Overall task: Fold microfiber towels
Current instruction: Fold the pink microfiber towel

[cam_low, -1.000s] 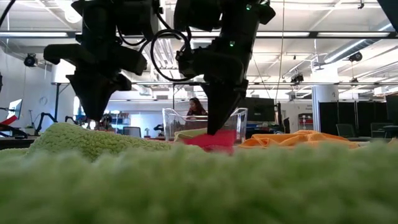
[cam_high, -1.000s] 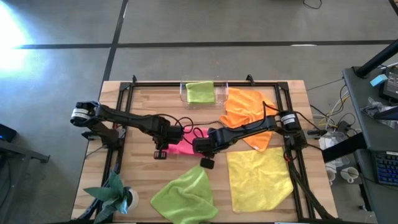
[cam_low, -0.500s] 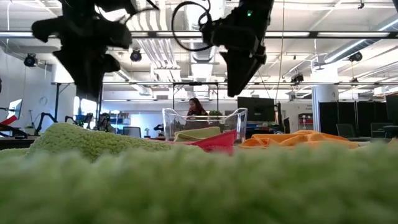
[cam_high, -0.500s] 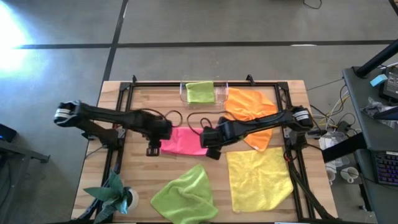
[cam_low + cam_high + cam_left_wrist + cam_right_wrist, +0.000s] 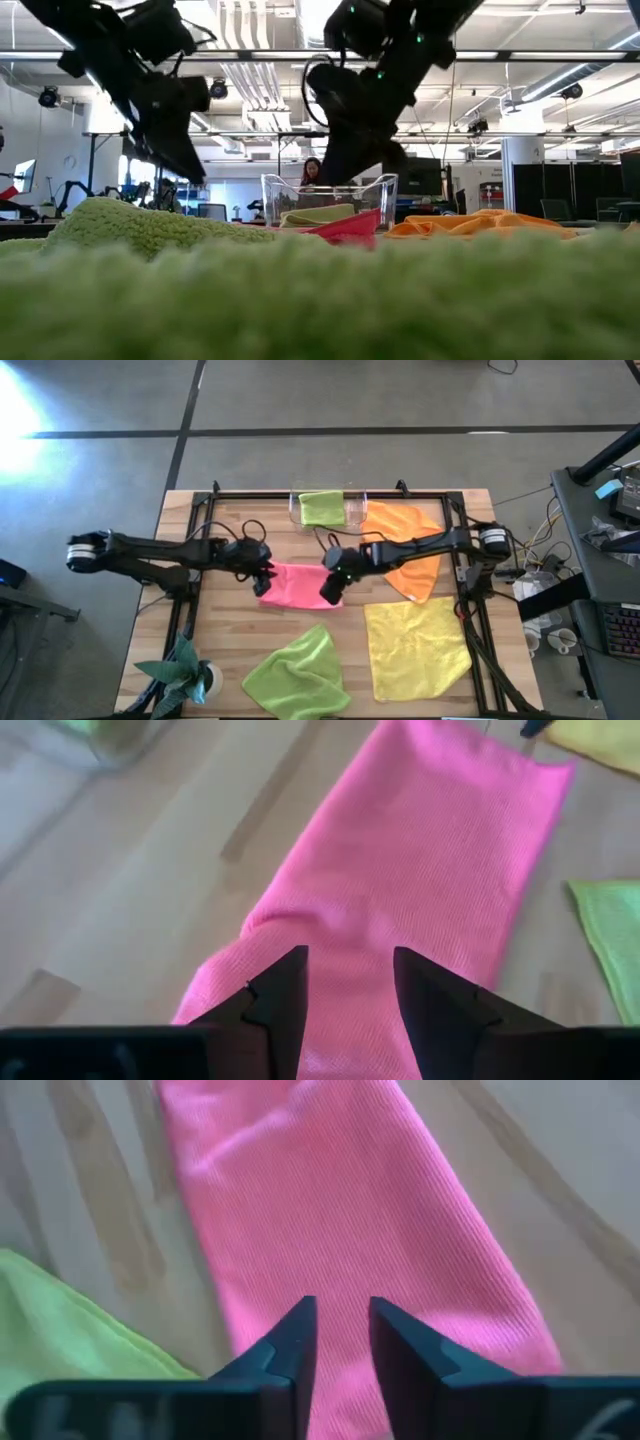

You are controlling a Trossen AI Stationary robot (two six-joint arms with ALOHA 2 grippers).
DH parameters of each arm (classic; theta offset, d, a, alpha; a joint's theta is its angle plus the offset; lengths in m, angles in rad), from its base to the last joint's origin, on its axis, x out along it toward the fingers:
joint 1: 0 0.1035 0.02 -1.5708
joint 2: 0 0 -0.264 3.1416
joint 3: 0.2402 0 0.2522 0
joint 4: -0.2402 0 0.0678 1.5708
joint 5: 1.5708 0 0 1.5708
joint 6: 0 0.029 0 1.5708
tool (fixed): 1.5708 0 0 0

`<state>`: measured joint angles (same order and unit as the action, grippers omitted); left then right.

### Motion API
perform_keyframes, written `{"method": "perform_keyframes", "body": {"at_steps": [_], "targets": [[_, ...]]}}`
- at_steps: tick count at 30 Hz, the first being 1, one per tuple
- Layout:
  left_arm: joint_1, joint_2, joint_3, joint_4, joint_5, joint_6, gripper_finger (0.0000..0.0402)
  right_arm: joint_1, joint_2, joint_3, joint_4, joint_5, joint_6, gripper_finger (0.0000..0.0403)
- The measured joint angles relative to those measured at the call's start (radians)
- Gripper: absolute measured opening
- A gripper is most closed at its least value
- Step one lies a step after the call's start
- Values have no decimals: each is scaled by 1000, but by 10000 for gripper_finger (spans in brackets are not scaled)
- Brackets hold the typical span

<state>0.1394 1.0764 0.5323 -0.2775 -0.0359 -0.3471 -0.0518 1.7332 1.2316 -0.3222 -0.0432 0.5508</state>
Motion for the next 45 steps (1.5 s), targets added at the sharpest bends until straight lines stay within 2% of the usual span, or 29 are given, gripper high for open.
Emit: {"method": "perform_keyframes", "body": {"at_steps": [5, 14, 19, 26, 29, 34, 39, 45], "targets": [[15, 84, -32, 98, 4, -15, 134, -54, 7, -59, 50, -10, 16, 15], [48, 318, -17, 161, -6, -13, 134, -72, 7, -134, 86, -29, 28, 9], [51, 365, -10, 173, 2, -41, 134, -76, 7, -181, 90, 5, 87, 8], [54, 311, -15, 124, 4, -192, 134, -80, 7, -216, 73, 56, 205, 8], [60, 298, -16, 117, -24, -196, 134, -80, 7, -208, 66, 52, 213, 8], [68, 265, -13, 108, -46, -190, 134, -73, -9, -125, 21, 41, 137, 8], [68, 175, -12, 39, -45, -189, 134, -80, -37, -19, -122, 54, 35, 8], [68, 73, -11, 141, -35, -126, 134, -80, -82, 88, -332, 161, -10, 8]]}}
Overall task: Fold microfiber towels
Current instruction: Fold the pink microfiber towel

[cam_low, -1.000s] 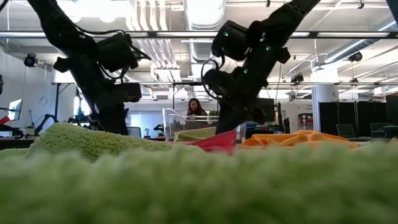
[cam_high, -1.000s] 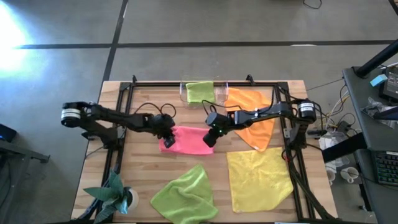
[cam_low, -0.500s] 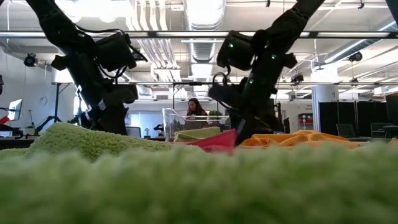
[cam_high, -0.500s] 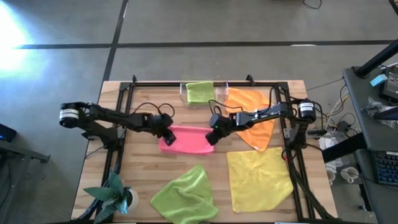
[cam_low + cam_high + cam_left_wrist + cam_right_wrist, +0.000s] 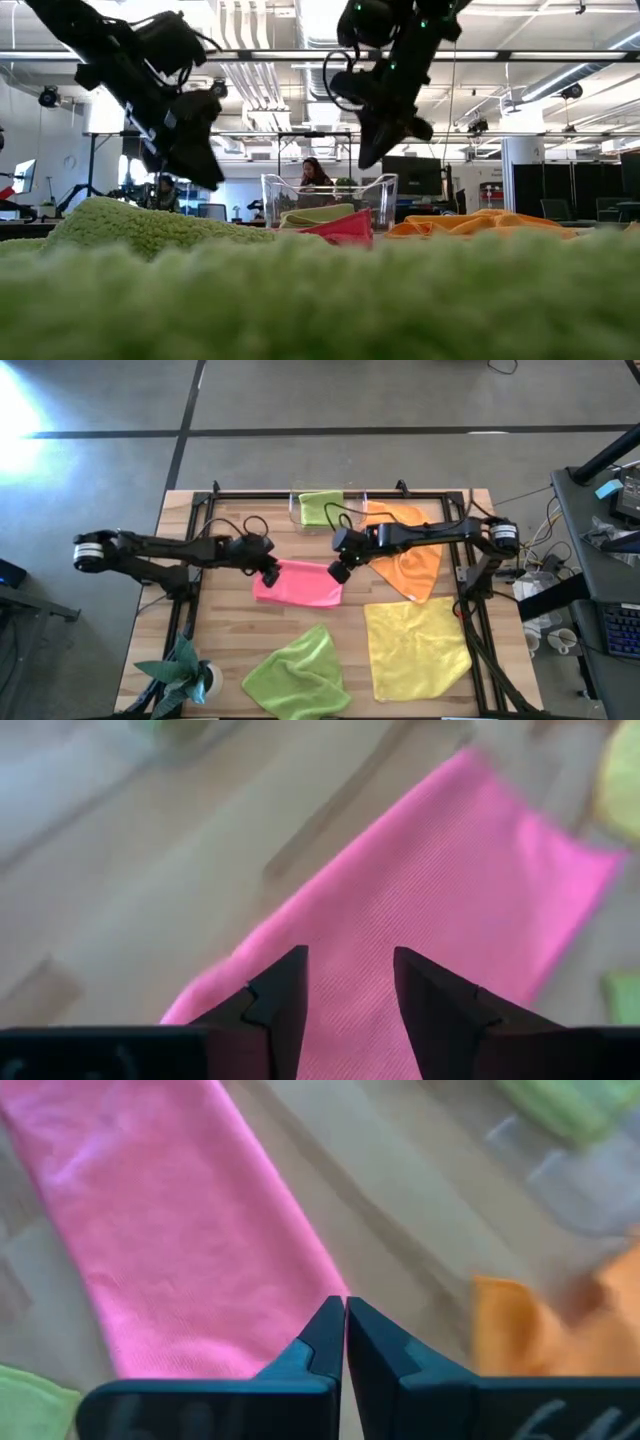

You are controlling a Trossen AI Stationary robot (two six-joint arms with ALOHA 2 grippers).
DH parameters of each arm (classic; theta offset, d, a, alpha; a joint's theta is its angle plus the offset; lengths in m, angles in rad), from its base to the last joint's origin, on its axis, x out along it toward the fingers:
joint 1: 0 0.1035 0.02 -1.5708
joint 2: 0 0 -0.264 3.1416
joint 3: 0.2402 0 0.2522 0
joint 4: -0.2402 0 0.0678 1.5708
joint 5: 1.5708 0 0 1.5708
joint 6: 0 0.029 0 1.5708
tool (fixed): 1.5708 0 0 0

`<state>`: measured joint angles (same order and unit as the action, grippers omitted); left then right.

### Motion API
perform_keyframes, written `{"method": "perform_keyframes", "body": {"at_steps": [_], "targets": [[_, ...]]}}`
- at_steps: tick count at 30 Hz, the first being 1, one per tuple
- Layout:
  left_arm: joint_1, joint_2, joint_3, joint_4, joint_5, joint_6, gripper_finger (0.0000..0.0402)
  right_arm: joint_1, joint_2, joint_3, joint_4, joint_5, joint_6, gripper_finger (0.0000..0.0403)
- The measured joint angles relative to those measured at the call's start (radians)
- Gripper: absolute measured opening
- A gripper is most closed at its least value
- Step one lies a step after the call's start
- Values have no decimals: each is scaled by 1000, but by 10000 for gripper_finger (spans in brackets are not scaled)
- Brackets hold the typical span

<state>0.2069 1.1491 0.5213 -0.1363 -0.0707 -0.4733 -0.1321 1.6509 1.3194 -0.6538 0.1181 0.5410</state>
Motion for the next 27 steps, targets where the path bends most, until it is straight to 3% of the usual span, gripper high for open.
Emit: {"method": "perform_keyframes", "body": {"at_steps": [7, 19, 27], "targets": [[-32, 48, 2, 165, 4, 9, 134, 0, -74, 69, -81, 43, 11, 8], [-212, 252, 10, 163, 5, -19, 134, 41, -98, 65, -82, 43, 65, 8], [-257, 331, 29, 118, -4, -18, 134, 55, -85, 64, -82, 43, 90, 8]]}}
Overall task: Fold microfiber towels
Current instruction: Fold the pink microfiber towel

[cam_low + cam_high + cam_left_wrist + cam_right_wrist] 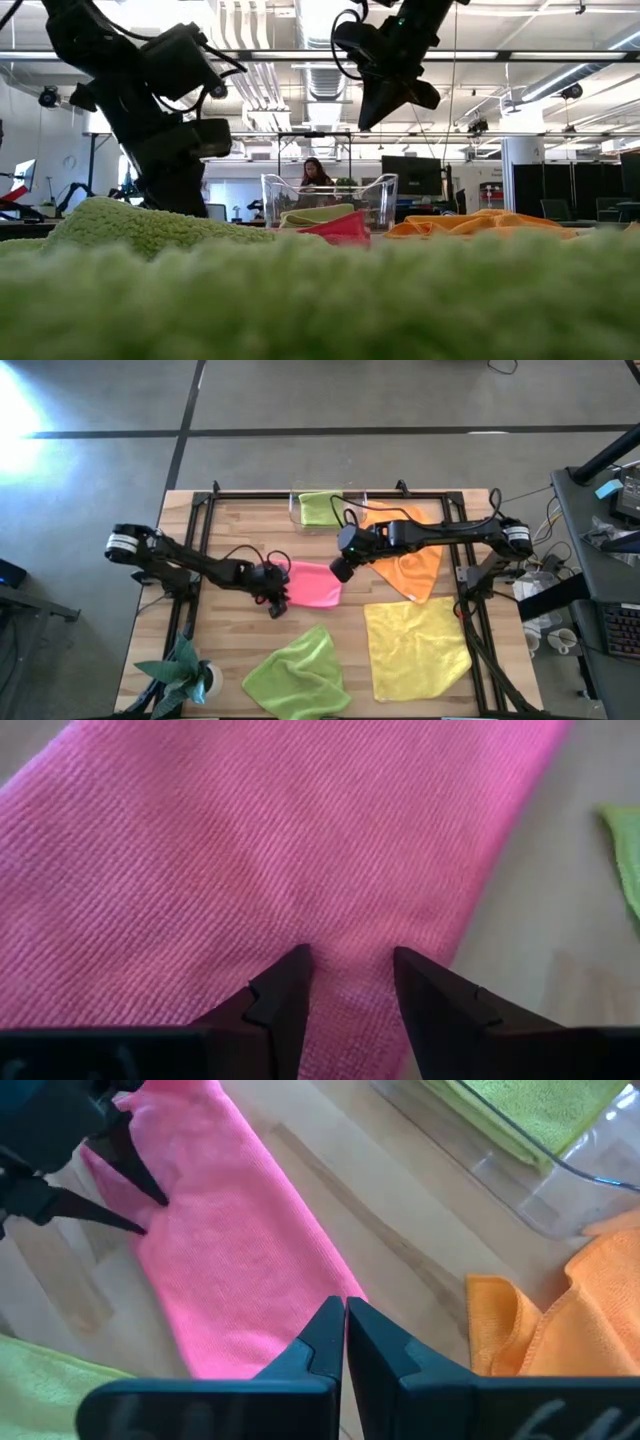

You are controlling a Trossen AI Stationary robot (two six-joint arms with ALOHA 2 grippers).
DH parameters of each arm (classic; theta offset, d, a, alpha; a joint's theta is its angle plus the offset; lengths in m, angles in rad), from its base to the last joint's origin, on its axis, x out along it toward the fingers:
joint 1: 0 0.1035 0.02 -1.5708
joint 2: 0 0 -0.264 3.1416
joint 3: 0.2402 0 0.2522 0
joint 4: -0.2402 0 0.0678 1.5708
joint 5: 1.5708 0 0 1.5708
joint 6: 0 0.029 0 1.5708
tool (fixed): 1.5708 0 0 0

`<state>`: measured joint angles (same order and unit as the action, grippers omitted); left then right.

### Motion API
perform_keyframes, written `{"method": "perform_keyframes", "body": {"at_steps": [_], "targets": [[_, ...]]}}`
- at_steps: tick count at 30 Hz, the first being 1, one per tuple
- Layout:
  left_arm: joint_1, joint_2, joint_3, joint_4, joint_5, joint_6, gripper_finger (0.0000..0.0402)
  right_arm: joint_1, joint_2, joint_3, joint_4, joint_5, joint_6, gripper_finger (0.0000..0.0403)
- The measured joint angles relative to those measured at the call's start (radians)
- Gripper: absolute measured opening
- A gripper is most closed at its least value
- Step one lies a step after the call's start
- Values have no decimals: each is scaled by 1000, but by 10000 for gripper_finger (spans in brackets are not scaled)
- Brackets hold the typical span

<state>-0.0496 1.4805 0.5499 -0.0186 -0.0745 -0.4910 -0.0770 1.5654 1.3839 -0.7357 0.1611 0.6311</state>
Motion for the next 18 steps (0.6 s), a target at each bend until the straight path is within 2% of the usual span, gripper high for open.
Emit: {"method": "perform_keyframes", "body": {"at_steps": [6, 12, 14, 16, 18], "targets": [[0, -12, 3, -175, -78, 58, 134, 9, 0, -3, 0, 5, 5, 8], [4, -62, 47, -494, -382, 202, 134, 24, 0, -5, 5, 34, 21, 8], [5, -81, 61, -560, -456, 242, 134, 27, 0, -5, 6, 34, 24, 8], [6, -101, 86, -565, -475, 259, 134, 32, 0, -5, 9, 34, 24, 8], [6, -114, 101, -578, -451, 251, 134, 37, 0, -5, 9, 35, 24, 8]]}}
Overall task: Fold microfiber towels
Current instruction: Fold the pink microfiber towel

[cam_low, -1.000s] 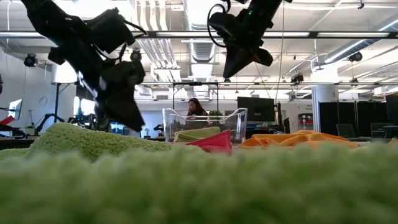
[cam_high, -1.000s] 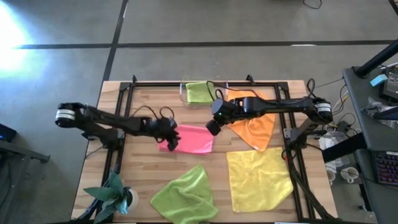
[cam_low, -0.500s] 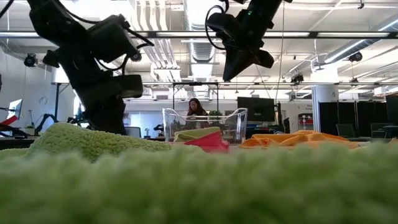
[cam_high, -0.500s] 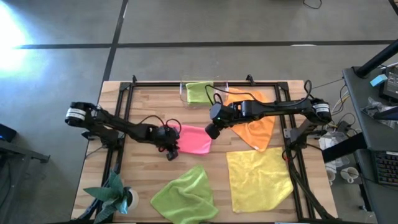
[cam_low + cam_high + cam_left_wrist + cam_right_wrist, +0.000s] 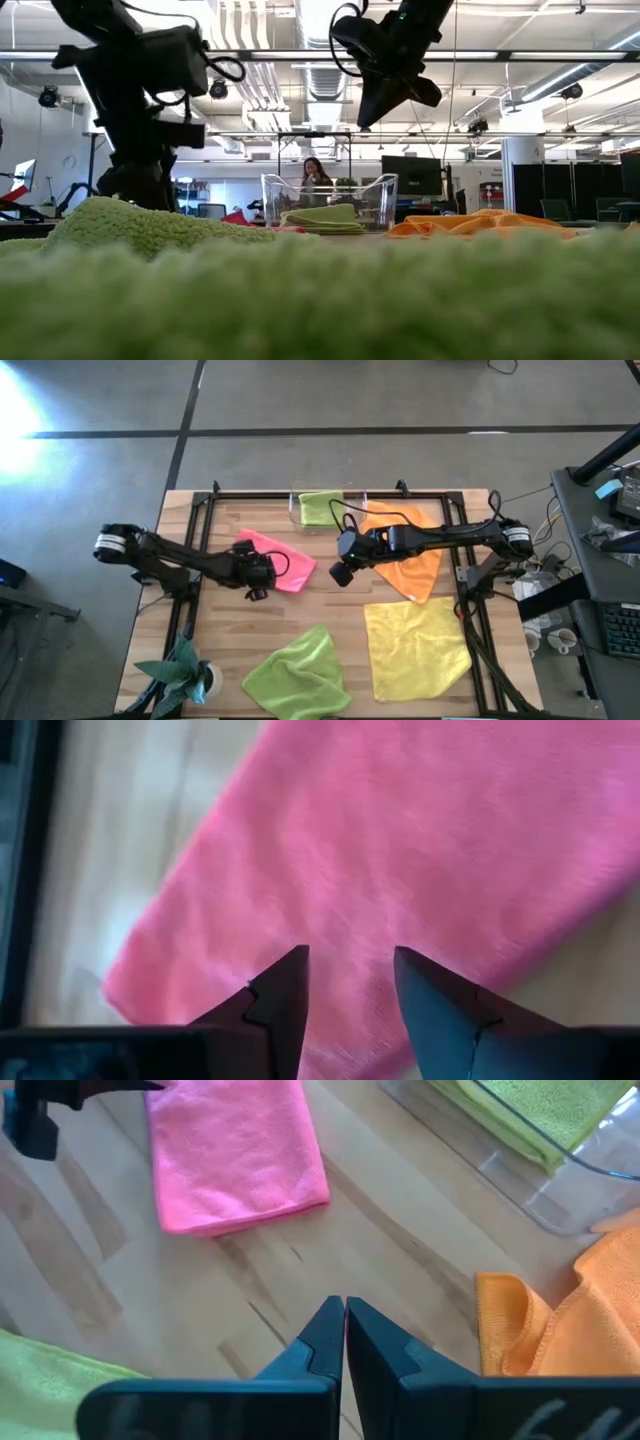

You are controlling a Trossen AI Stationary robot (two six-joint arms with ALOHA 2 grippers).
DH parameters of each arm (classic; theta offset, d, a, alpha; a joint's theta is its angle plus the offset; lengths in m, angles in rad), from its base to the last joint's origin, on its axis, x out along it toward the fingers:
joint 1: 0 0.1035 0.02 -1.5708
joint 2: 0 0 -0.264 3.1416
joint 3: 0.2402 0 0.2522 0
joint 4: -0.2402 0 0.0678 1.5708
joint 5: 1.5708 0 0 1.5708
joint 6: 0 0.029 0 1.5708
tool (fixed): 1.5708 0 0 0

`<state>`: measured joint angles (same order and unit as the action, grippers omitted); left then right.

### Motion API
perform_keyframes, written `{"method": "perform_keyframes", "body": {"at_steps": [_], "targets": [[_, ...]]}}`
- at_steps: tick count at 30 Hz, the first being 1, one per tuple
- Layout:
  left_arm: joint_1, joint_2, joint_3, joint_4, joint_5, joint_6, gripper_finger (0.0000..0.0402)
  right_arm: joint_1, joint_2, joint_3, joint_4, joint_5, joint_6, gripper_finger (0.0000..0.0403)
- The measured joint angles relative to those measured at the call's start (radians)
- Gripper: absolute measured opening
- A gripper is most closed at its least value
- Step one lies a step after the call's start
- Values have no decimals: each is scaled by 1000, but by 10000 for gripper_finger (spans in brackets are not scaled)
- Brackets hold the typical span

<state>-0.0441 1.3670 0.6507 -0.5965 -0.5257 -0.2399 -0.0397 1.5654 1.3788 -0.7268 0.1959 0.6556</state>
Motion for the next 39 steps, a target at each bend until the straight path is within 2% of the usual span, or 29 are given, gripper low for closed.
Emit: {"method": "perform_keyframes", "body": {"at_steps": [4, 10, 16, 22, 31, 39], "targets": [[-2, -24, 38, 76, 60, -109, 134, 7, 0, 0, 1, 0, 0, 8], [-4, -11, 32, 363, 140, -200, 134, 7, 0, 0, 0, 8, -23, 9], [-8, 78, 30, 406, 152, -321, 134, 7, 0, 0, 0, 8, -56, 9], [-51, 172, 41, 486, 211, -357, 134, 7, 0, 0, -1, 7, -93, 9], [-138, 297, 101, 463, 319, -346, 134, 7, 0, 0, -1, 8, -206, 9], [-252, 319, 178, 169, 391, -185, 134, 7, 0, 0, -1, 8, -333, 9]]}}
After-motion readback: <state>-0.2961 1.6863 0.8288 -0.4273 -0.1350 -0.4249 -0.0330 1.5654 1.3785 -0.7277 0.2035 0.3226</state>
